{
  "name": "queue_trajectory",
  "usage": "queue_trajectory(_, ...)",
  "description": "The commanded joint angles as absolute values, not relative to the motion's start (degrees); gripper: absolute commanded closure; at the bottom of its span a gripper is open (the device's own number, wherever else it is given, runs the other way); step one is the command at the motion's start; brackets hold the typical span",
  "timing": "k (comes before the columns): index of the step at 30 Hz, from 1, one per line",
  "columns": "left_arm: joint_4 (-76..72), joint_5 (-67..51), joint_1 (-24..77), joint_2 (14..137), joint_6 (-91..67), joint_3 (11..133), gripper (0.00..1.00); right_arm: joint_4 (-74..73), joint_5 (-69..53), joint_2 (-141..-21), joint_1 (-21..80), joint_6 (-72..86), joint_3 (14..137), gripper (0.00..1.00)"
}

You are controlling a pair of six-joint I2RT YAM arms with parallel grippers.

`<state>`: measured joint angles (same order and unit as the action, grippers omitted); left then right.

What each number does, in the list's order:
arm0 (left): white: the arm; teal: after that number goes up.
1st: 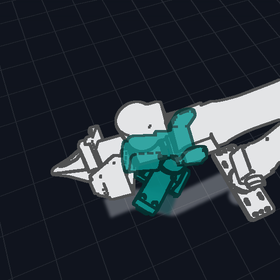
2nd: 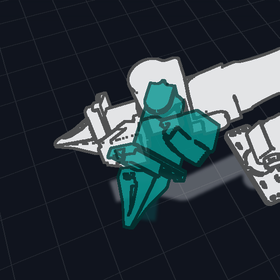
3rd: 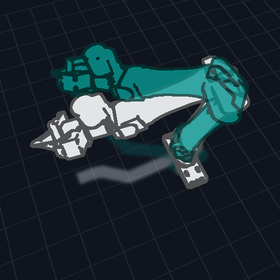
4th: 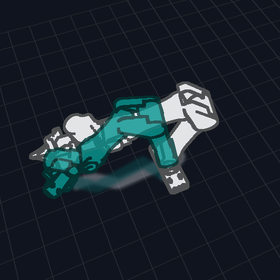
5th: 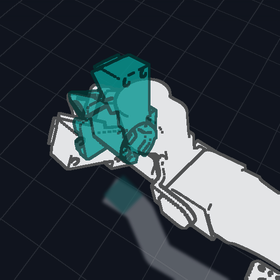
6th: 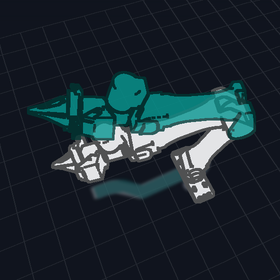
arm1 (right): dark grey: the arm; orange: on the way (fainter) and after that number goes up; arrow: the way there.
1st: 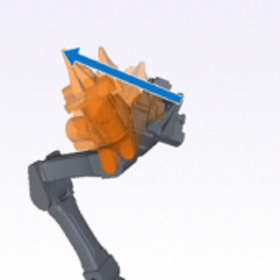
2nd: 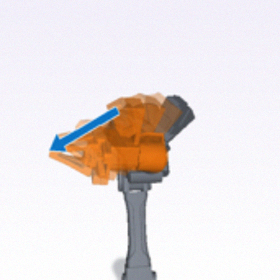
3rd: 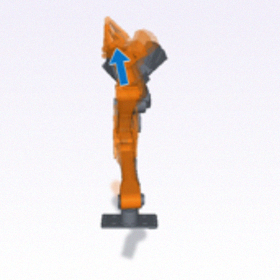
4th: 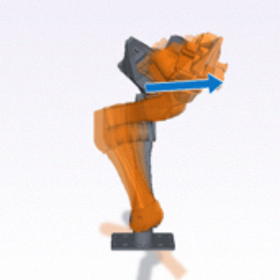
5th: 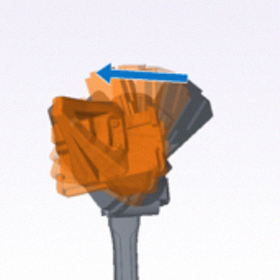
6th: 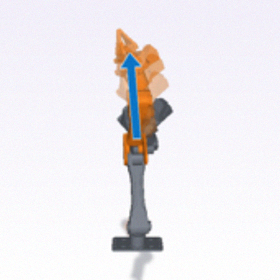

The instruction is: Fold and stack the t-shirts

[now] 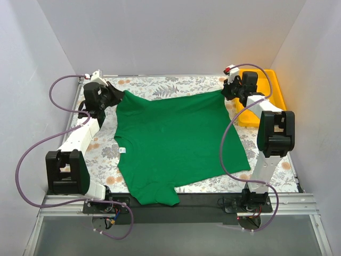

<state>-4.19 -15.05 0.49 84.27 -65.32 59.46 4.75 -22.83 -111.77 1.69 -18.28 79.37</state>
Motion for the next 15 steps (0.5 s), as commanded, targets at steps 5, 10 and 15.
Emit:
queue_trajectory(5,-1.7,-18.6,0.4,76.8,-66.5,56.3,1.0,7.4,-26.1,-106.9,0.6,-18.5,75.9,0.99)
queue_trajectory(10,-0.6,-19.5,0.4,74.1,-66.9,53.7,1.0,7.5,-26.2,-106.2,0.6,-18.6,74.0,0.99)
queue_trajectory(15,-0.4,-20.0,0.4,70.7,-67.2,51.8,1.0,7.6,-26.2,-106.0,0.6,-19.1,73.0,0.99)
